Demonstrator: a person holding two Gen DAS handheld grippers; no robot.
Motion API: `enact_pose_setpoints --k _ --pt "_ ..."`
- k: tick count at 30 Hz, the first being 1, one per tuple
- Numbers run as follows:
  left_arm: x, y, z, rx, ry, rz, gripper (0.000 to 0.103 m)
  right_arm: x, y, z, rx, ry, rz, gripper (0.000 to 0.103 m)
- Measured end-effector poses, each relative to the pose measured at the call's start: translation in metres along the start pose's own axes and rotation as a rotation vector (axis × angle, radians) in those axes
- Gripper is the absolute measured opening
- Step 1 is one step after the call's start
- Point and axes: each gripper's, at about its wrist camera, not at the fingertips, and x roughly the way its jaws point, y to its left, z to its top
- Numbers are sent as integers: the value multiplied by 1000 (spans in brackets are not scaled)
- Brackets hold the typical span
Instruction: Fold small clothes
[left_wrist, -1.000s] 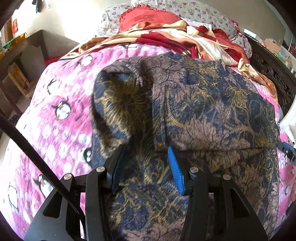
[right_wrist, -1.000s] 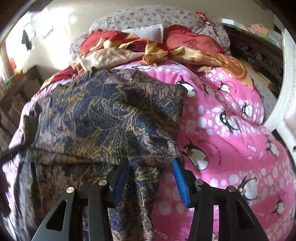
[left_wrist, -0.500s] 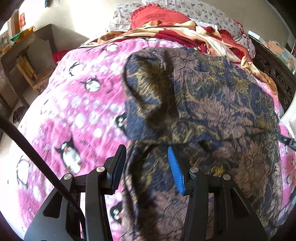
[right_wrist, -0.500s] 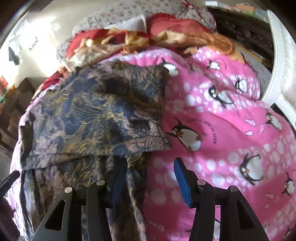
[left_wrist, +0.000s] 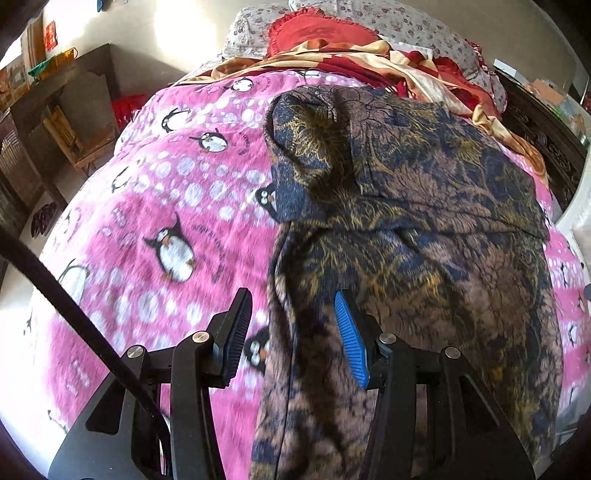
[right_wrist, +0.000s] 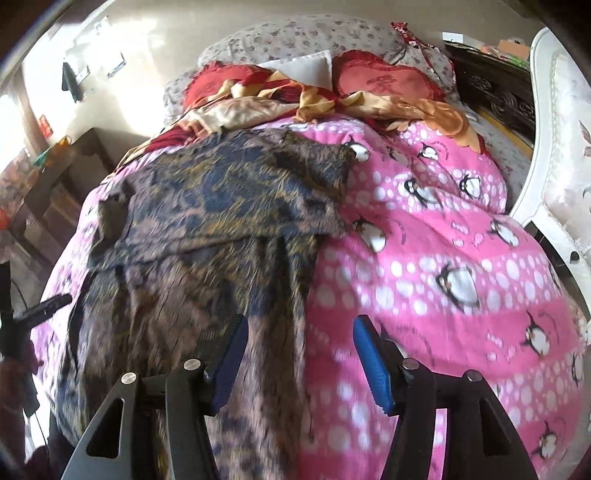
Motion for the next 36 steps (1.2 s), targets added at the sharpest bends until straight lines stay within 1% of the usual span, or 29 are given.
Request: enact_pose_setpoints --k 3,7,13,16,19,24,27,29,31,36 --pt "-11 8 -12 -4 20 -27 46 -7 2 -21 -17 38 9 59" --pt "-22 26 -37 -30 71 -70 46 -13 4 -48 -43 77 8 59" --pt "-36 51 -78 -62 152 -96 46 -15 4 -88 -63 147 45 59" --pt "-42 54 -96 -55 193 -130 46 -14 4 -101 -66 170 59 59" --pt "-45 51 -109 -35 236 -163 46 -15 1 -114 -36 195 83 59" --pt "-53 37 -126 62 257 -160 46 -23 -8 -127 9 201 113 59" --pt "-56 32 -136 103 279 -154 46 -26 -11 -135 11 217 108 59" --pt "-55 33 -141 108 295 -151 46 -26 -11 -140 -1 228 112 59" --pt "-53 35 -146 94 317 -149 46 -26 -9 -147 -6 243 135 59" --pt "-52 33 -149 84 294 -135 46 -21 -7 -153 11 268 175 59"
